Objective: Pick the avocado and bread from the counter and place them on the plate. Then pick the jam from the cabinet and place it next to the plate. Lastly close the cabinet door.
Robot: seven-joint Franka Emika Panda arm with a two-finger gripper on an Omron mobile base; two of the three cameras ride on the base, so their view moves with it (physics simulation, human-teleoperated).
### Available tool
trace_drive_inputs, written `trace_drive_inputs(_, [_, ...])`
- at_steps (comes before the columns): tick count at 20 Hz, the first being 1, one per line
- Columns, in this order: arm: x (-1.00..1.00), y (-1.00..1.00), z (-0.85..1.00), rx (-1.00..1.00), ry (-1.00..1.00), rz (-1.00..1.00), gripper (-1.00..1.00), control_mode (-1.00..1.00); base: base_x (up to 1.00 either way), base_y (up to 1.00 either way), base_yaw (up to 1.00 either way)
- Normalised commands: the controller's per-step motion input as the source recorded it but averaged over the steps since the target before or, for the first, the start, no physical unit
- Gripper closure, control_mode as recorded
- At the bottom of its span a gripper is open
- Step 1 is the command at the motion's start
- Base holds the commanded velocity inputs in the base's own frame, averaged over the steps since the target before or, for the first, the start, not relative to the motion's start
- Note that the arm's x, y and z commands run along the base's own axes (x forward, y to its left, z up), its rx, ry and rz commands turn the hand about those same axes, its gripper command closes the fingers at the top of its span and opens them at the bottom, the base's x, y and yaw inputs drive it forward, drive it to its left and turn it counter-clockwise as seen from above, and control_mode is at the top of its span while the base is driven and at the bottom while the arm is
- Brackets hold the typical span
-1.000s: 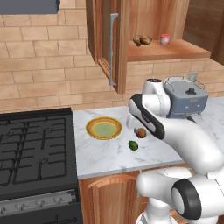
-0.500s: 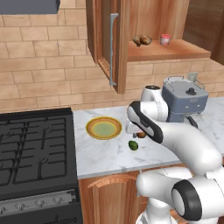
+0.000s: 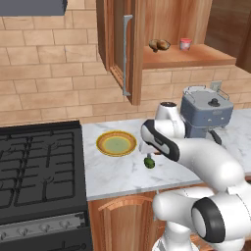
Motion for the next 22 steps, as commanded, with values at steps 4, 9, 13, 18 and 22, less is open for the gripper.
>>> trace_drive_inputs(4, [0.10,0.00,-0.22,0.00,0.00,0.00,-1.00,-1.00,0.00,0.00,0.00])
trace_drive_inputs(9, [0.10,0.01,-0.19,0.00,0.00,0.00,-1.00,-1.00,0.00,0.00,0.00])
trace_drive_inputs(13, [0.13,0.03,-0.17,0.00,0.00,0.00,-1.00,-1.00,0.00,0.00,0.00])
trace_drive_inputs(18, [0.12,0.03,-0.19,0.00,0.00,0.00,-1.00,-1.00,0.00,0.00,0.00])
trace_drive_inputs(22, [0.18,0.03,-0.17,0.00,0.00,0.00,-1.00,-1.00,0.00,0.00,0.00])
